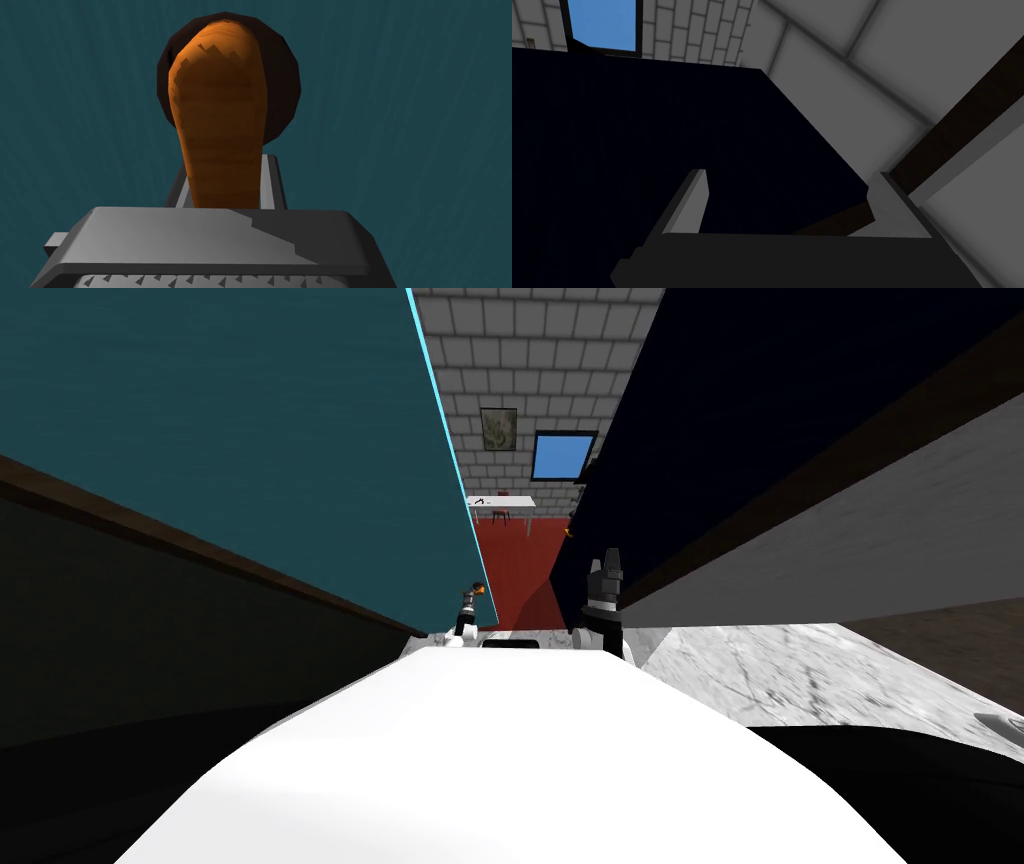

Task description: Push the door open

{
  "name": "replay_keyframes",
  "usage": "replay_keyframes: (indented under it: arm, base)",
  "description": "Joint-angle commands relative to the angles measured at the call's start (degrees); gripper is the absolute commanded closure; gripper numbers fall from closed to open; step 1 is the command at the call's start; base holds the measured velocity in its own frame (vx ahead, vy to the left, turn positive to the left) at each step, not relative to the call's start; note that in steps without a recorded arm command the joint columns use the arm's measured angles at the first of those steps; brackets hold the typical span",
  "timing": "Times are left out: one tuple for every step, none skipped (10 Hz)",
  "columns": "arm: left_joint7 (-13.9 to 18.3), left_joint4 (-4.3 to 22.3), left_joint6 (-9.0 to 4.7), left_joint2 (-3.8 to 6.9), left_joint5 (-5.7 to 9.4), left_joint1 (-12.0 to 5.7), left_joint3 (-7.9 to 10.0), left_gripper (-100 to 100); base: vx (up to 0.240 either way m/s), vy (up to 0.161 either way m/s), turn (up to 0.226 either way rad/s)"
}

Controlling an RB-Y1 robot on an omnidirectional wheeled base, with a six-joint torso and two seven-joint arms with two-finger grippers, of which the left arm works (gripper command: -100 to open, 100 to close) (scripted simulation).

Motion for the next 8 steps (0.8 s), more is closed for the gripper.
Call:
replay_keyframes:
  arm:
    - [-0.3, -2.9, 0.99, 0.65, 0.22, 1.39, 0.57, 100]
    - [-0.3, -3.0, 0.99, 0.65, 0.22, 1.39, 0.57, 100]
    - [-0.6, -3.0, 1.04, 1.43, 0.85, 1.41, 1.60, 100]
    - [-0.7, -3.0, 1.05, 1.59, 1.02, 1.41, 1.89, 100]
    - [-0.9, -3.0, 1.08, 1.91, 1.37, 1.42, 2.45, 100]
    - [-1.0, -3.0, 1.11, 2.20, 1.73, 1.43, 3.04, 100]
    - [-1.2, -3.0, 1.14, 2.44, 2.10, 1.44, 3.64, 100]
    - [-1.4, -3.0, 1.17, 2.65, 2.47, 1.45, 4.25, 100]
  base:
    - [0.124, -0.028, 0.026]
    - [0.055, -0.009, 0.009]
    - [0.121, -0.039, 0.044]
    - [0.178, -0.057, 0.092]
    - [0.192, -0.070, 0.042]
    - [0.206, -0.041, 0.067]
    - [0.202, -0.033, 0.075]
    - [0.189, -0.068, 0.049]
